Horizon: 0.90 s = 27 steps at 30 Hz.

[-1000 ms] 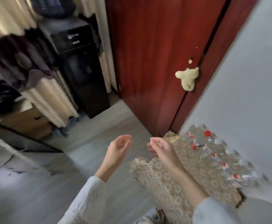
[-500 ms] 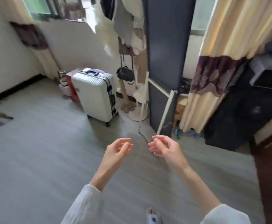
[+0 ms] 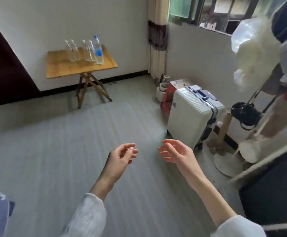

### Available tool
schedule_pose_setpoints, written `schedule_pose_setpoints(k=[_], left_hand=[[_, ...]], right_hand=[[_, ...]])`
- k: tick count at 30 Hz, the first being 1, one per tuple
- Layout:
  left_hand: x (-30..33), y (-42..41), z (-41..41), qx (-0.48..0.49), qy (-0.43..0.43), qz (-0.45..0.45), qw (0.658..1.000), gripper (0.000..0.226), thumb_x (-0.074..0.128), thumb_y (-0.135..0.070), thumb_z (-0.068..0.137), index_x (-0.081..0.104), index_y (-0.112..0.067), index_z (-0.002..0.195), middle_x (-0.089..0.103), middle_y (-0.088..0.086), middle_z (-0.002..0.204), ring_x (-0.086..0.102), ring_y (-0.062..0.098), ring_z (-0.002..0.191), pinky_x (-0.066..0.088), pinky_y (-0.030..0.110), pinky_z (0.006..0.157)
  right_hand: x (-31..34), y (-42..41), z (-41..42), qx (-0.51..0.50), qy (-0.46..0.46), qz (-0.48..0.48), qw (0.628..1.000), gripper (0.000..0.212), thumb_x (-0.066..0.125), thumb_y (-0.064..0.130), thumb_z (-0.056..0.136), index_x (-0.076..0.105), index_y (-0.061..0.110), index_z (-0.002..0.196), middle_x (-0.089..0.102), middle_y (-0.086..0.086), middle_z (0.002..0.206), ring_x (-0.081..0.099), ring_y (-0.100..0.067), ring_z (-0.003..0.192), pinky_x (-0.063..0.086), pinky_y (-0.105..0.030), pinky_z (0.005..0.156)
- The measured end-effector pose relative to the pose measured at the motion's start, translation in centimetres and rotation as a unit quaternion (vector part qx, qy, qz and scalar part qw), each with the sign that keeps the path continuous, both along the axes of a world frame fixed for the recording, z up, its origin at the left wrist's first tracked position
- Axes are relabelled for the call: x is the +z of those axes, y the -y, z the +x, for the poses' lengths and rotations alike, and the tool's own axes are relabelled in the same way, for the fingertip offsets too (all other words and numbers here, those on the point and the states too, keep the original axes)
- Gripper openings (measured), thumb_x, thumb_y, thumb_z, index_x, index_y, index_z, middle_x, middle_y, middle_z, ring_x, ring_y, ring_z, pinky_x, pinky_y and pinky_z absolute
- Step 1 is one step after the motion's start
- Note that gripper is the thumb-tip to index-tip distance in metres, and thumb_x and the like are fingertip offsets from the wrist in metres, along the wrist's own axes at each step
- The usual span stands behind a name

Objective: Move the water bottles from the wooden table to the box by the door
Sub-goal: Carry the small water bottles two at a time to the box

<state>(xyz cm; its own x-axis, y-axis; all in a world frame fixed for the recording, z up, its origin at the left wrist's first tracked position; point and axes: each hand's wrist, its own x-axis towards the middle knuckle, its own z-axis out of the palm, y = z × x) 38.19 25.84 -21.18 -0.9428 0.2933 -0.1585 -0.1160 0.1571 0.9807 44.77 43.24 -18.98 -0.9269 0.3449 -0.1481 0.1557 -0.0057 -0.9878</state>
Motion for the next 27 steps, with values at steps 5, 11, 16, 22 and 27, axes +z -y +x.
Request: schedule_pose_setpoints(k=[5,11,16,22,27], left_hand=[[1.4,1.5,-9.0,0.074,-0.01,0.006,0.997,0.018,0.046,-0.015,0.093,0.062,-0.022,0.098,0.069,-0.002,0.091,0.064,0.01,0.083,0.051,0.026,0.08],[0.3,4.5,-19.9,0.142,0.003,0.018,0.99,0.019,0.046,-0.013,0.093,0.061,-0.013,0.105,0.068,0.003,0.093,0.063,0.017,0.088,0.051,0.032,0.083],[-0.8,7.9,-32.2,0.151,-0.003,0.023,0.988,0.018,0.046,-0.013,0.093,0.062,-0.015,0.102,0.068,0.003,0.093,0.063,0.017,0.089,0.051,0.032,0.084],[0.8,12.6,-48.4,0.147,-0.028,0.021,0.989,0.018,0.046,-0.015,0.093,0.062,-0.024,0.095,0.068,0.0,0.092,0.064,0.014,0.088,0.05,0.029,0.082],[1.2,13.6,-59.4,0.133,-0.021,0.022,0.991,0.018,0.047,-0.015,0.093,0.062,-0.017,0.101,0.068,-0.001,0.09,0.064,0.012,0.086,0.05,0.026,0.079]], right_hand=[[1.1,-0.2,-12.1,0.067,-0.002,0.006,0.998,0.016,0.051,0.021,0.091,0.063,0.013,0.099,0.07,-0.002,0.084,0.067,-0.012,0.075,0.053,-0.024,0.07],[0.7,1.9,-25.9,0.12,-0.002,0.009,0.993,0.012,0.052,0.021,0.09,0.063,0.017,0.094,0.07,-0.001,0.083,0.067,-0.008,0.073,0.054,-0.022,0.07],[0.0,5.0,-38.6,0.128,-0.011,0.015,0.992,0.011,0.052,0.021,0.09,0.063,0.021,0.091,0.07,0.0,0.083,0.067,-0.008,0.072,0.054,-0.022,0.07],[1.3,10.0,-53.9,0.13,-0.026,0.01,0.991,0.014,0.052,0.021,0.09,0.063,0.016,0.097,0.07,-0.002,0.085,0.068,-0.005,0.073,0.055,-0.024,0.073],[1.9,11.1,-64.1,0.119,-0.025,0.01,0.992,0.014,0.052,0.02,0.09,0.063,0.016,0.098,0.07,-0.003,0.087,0.068,-0.009,0.077,0.055,-0.027,0.076]])
